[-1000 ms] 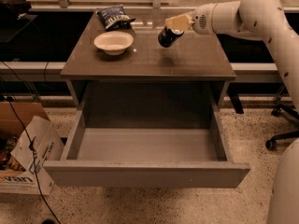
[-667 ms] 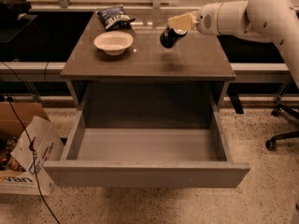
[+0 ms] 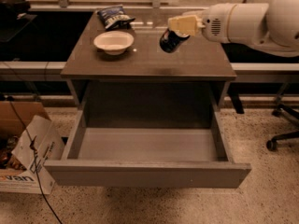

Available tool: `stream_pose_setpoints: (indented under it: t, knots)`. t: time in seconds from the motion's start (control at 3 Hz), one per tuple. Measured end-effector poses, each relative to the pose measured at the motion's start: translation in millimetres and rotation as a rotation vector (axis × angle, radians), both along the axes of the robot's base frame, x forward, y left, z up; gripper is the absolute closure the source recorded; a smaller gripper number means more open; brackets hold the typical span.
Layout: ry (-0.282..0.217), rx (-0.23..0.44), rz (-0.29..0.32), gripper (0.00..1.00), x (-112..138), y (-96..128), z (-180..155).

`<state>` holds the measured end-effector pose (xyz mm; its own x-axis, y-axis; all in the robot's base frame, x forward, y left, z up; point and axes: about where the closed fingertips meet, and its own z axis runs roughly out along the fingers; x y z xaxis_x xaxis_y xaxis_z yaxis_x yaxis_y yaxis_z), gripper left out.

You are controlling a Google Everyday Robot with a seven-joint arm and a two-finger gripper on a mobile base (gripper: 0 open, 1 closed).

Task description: Place pepsi can into top drawer

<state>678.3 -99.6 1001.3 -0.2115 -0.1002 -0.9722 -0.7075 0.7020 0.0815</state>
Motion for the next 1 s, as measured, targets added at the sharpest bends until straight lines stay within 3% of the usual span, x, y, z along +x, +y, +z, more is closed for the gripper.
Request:
stream_pose_setpoints:
  t: [0.33,0.67,1.0]
  knots:
    - [0.044,0.011,0.037,1.0,-81.8,6.7,0.7]
    - [0.104,0.006,0.061,1.0,-128.1,11.4,-7.1]
    - [0.227,-0.025,0.063,1.0,-157.8,19.5,-49.1]
